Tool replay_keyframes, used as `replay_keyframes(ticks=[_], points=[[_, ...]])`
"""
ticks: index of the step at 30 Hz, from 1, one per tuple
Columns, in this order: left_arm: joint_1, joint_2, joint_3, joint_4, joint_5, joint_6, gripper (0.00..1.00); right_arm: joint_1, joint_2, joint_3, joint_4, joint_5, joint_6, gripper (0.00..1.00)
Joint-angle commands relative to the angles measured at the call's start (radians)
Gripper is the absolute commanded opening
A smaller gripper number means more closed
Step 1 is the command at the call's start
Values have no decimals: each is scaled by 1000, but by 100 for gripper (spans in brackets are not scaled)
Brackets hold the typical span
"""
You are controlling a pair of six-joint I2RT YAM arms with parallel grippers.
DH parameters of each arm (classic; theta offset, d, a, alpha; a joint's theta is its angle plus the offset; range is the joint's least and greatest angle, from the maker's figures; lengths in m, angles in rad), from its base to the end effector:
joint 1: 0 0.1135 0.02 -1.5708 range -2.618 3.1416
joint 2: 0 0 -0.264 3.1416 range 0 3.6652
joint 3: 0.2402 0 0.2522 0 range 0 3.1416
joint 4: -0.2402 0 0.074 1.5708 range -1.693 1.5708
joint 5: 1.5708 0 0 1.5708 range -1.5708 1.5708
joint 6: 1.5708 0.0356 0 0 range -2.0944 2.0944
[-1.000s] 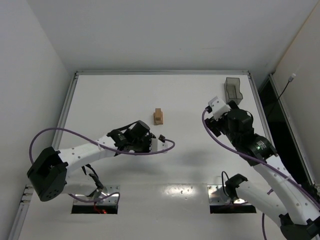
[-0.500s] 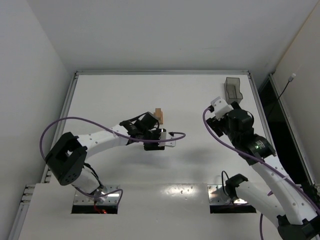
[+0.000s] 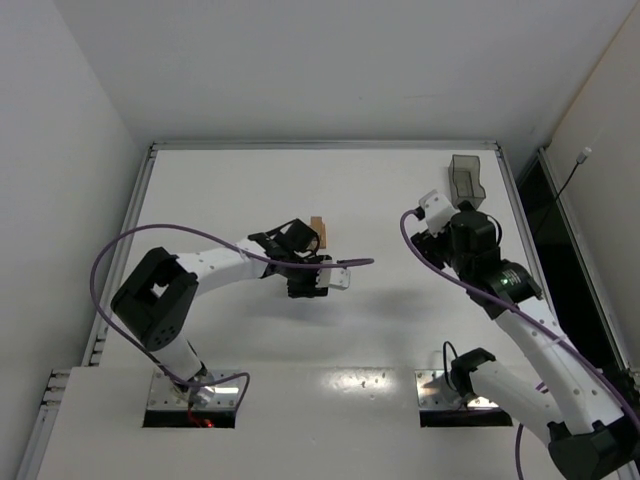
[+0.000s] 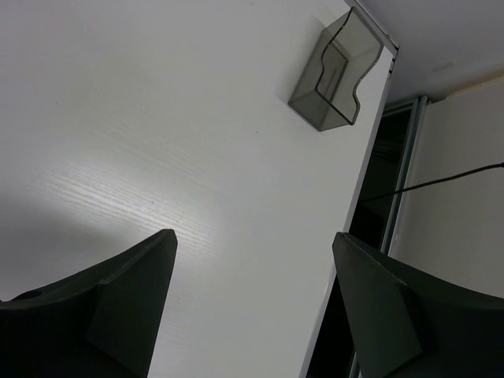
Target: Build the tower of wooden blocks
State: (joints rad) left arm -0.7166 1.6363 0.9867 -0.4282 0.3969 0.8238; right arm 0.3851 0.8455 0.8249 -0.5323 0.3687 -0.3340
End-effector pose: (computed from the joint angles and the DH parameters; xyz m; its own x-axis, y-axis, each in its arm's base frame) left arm 0.2316 -0.2200 0.1824 0.0944 0.8152 -0.5714 0.9927 -0.0337 0.1159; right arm 0.1737 0.0566 0.3097 -0.4381 -0.5075 -0.7419 -0.2220 0.8609 -0.4578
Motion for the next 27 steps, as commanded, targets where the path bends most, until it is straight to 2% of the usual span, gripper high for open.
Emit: replay_keyframes(ticks=[1, 27], points=[[23, 17, 43, 12, 63, 52, 43, -11, 16, 48, 35, -17, 21, 78], [51, 106, 61, 22, 82, 52, 42, -101, 104, 68, 35, -125, 49, 78]])
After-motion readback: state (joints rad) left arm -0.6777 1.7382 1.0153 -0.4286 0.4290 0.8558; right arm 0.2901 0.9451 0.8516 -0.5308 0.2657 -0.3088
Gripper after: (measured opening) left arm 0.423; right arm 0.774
